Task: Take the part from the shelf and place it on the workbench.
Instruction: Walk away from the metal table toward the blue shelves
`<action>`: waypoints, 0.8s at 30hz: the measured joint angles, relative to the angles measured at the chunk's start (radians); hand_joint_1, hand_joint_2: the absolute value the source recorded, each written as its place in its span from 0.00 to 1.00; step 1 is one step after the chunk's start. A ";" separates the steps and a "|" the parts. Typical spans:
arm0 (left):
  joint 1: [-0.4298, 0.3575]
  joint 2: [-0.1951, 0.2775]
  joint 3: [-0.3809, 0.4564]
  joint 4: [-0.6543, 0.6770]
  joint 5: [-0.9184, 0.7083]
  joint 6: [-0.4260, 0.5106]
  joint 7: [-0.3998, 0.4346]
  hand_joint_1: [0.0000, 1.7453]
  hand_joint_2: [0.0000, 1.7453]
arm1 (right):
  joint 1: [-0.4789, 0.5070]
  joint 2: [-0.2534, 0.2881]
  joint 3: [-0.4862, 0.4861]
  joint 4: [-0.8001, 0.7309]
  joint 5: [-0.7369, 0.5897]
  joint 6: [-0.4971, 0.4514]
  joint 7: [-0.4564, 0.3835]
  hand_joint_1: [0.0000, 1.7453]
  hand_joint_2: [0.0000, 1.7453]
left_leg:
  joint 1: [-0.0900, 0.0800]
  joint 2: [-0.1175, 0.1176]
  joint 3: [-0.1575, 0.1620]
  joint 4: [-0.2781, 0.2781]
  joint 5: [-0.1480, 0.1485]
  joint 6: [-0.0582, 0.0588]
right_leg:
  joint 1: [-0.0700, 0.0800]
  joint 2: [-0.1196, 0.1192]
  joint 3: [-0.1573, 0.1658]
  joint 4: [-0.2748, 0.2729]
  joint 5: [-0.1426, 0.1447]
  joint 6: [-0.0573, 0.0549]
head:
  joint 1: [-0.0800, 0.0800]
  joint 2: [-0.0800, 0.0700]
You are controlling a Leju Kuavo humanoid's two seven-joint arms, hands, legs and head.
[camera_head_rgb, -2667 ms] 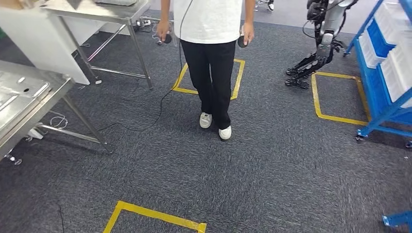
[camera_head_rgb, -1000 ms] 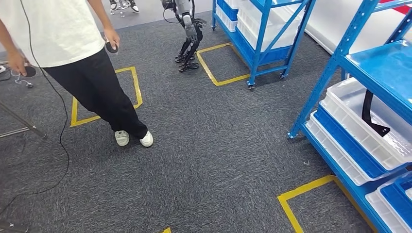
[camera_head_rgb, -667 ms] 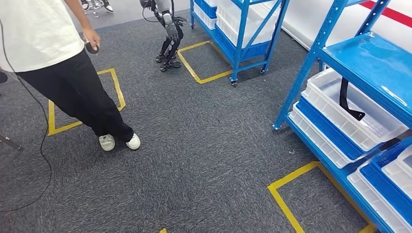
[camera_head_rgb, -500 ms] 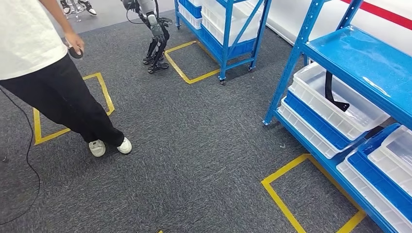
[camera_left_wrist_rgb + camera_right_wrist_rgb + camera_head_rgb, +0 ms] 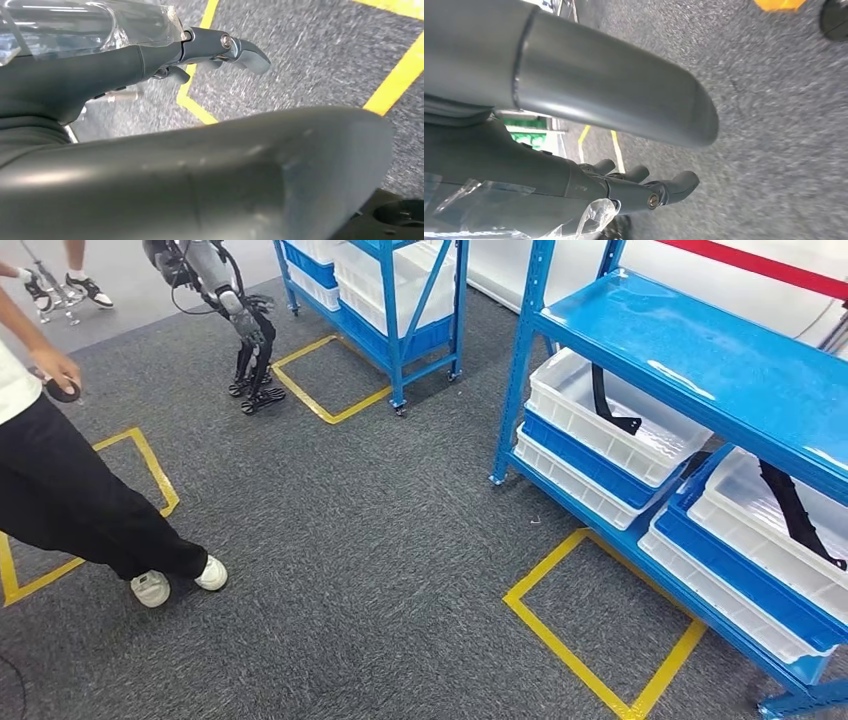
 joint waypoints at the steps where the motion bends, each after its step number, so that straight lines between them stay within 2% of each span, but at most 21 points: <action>1: -0.001 0.000 0.000 0.000 0.000 -0.001 -0.001 0.00 0.00 | 0.000 0.000 0.002 0.000 0.000 0.000 0.001 0.00 0.00 | 0.004 -0.022 0.041 -0.087 0.036 -0.002 | -0.001 0.013 -0.001 0.001 0.003 0.005 | 0.000 0.000; 2: -0.002 0.000 0.000 0.000 0.000 -0.003 -0.002 0.00 0.00 | -0.001 0.000 0.004 0.000 -0.001 0.000 0.001 0.00 0.00 | 0.007 -0.045 0.073 -0.160 0.063 -0.002 | -0.002 0.025 -0.005 0.003 0.005 0.010 | 0.000 0.000; 3: -0.003 0.000 0.000 0.000 0.000 -0.003 -0.002 0.00 0.00 | -0.002 0.000 0.005 0.000 -0.001 0.000 0.001 0.00 0.00 | 0.008 -0.062 0.091 -0.204 0.076 -0.001 | -0.002 0.036 -0.011 0.004 0.009 0.015 | 0.000 0.000; 4: -0.003 0.000 0.000 0.000 0.000 -0.004 -0.003 0.00 0.00 | -0.001 -0.001 0.006 0.000 -0.001 0.000 0.001 0.00 0.00 | 0.007 -0.072 0.096 -0.222 0.079 0.002 | -0.003 0.048 -0.016 0.003 0.014 0.022 | 0.000 0.000; 6: -0.004 0.000 0.000 0.000 0.000 -0.005 -0.004 0.00 0.00 | 0.005 -0.001 0.008 0.001 -0.001 -0.001 0.001 0.00 0.00 | 0.003 -0.053 0.094 -0.225 0.086 0.016 | -0.008 0.061 -0.026 0.001 0.021 0.034 | 0.001 0.000; 7: -0.004 0.000 0.000 0.000 0.000 -0.005 -0.004 0.00 0.00 | 0.008 -0.001 0.009 0.001 -0.001 -0.001 0.002 0.00 0.00 | 0.002 -0.042 0.093 -0.226 0.090 0.024 | -0.008 0.047 -0.034 0.013 0.011 0.039 | 0.001 0.000; 8: -0.004 0.000 0.000 0.000 0.000 -0.005 -0.005 0.00 0.00 | 0.009 0.000 0.009 0.002 -0.001 -0.001 0.002 0.00 0.00 | 0.002 -0.030 0.092 -0.228 0.095 0.031 | -0.008 0.022 -0.050 0.046 -0.012 0.042 | 0.001 0.000; 10: -0.003 0.001 0.000 0.000 0.000 -0.005 -0.005 0.00 0.00 | 0.007 0.001 0.010 0.002 -0.002 -0.001 0.002 0.00 0.00 | -0.003 -0.005 0.088 -0.228 0.100 0.040 | -0.005 -0.033 -0.108 0.185 -0.094 0.046 | 0.002 0.000; 11: -0.002 0.001 0.000 0.000 0.000 -0.004 -0.005 0.00 0.00 | 0.006 0.001 0.010 0.002 -0.002 -0.001 0.002 0.00 0.00 | -0.006 0.009 0.084 -0.228 0.101 0.042 | -0.005 -0.044 -0.142 0.267 -0.133 0.048 | 0.002 0.000; 12: -0.001 0.001 0.000 0.000 0.000 -0.005 -0.005 0.00 0.00 | 0.005 0.001 0.010 0.002 -0.002 -0.001 0.002 0.00 0.00 | -0.009 0.023 0.082 -0.228 0.102 0.042 | -0.005 -0.048 -0.164 0.328 -0.156 0.047 | 0.002 0.000; 13: 0.000 0.001 0.000 0.000 0.000 -0.005 -0.005 0.00 0.00 | 0.005 0.001 0.010 0.002 -0.001 -0.001 0.002 0.00 0.00 | -0.011 0.035 0.081 -0.228 0.102 0.043 | -0.004 -0.049 -0.167 0.349 -0.159 0.045 | 0.002 0.000; 14: -0.001 0.001 0.000 0.000 0.000 -0.005 -0.005 0.00 0.00 | 0.006 0.001 0.010 0.002 -0.001 -0.001 0.002 0.00 0.00 | -0.012 0.046 0.081 -0.228 0.102 0.043 | -0.003 -0.051 -0.147 0.323 -0.142 0.042 | 0.002 0.000; 15: -0.003 0.001 0.000 0.000 0.000 -0.005 -0.005 0.00 0.00 | 0.007 0.001 0.010 0.002 -0.002 -0.001 0.001 0.00 0.00 | -0.013 0.056 0.082 -0.228 0.102 0.042 | 0.000 -0.058 -0.106 0.257 -0.110 0.036 | 0.001 0.000; 17: -0.006 0.001 0.000 0.000 -0.001 -0.006 -0.005 0.00 0.00 | 0.006 0.000 0.010 0.002 -0.002 -0.001 -0.001 0.00 0.00 | -0.016 0.075 0.084 -0.227 0.101 0.040 | 0.014 -0.099 -0.014 0.093 -0.052 0.018 | 0.001 0.000; 18: -0.007 0.001 0.000 0.000 -0.001 -0.006 -0.006 0.00 0.00 | 0.005 -0.001 0.010 0.002 -0.002 -0.001 -0.003 0.00 0.00 | -0.018 0.085 0.083 -0.226 0.100 0.037 | 0.021 -0.116 0.013 0.040 -0.037 0.010 | 0.002 0.000; 19: -0.008 0.000 0.000 0.000 -0.001 -0.006 -0.006 0.00 0.00 | 0.004 -0.002 0.010 0.002 -0.003 -0.001 -0.005 0.00 0.00 | -0.020 0.095 0.083 -0.225 0.099 0.034 | 0.026 -0.125 0.023 0.015 -0.033 0.004 | 0.002 0.000; 20: -0.008 0.000 0.000 0.000 -0.001 -0.007 -0.006 0.00 0.00 | 0.004 -0.002 0.011 0.002 -0.003 -0.001 -0.007 0.00 0.00 | -0.022 0.106 0.083 -0.226 0.098 0.030 | 0.029 -0.120 0.021 0.010 -0.033 0.000 | 0.002 0.000; 21: -0.009 0.000 -0.001 0.000 -0.001 -0.008 -0.007 0.00 0.00 | 0.005 -0.002 0.011 0.002 -0.004 -0.001 -0.008 0.00 0.00 | -0.023 0.116 0.084 -0.226 0.096 0.026 | 0.025 -0.108 0.020 0.008 -0.030 -0.005 | 0.002 0.000; 22: -0.011 0.000 -0.001 0.000 -0.002 -0.009 -0.007 0.00 0.00 | 0.006 -0.002 0.011 0.002 -0.006 -0.001 -0.009 0.00 0.00 | -0.023 0.109 0.082 -0.219 0.088 0.021 | 0.022 -0.099 0.022 0.004 -0.027 -0.009 | 0.002 0.000; 23: -0.013 0.000 -0.001 0.000 -0.002 -0.010 -0.008 0.00 0.00 | 0.006 -0.002 0.011 0.002 -0.008 -0.001 -0.010 0.00 0.00 | -0.021 0.092 0.073 -0.193 0.069 0.016 | 0.018 -0.089 0.023 0.000 -0.023 -0.014 | 0.002 0.000; 24: -0.014 0.000 0.000 0.000 -0.002 -0.010 -0.008 0.00 0.00 | 0.004 -0.002 0.011 0.002 -0.009 -0.001 -0.010 0.00 0.00 | -0.017 0.067 0.052 -0.142 0.037 0.010 | 0.013 -0.081 0.024 -0.003 -0.019 -0.019 | 0.002 0.000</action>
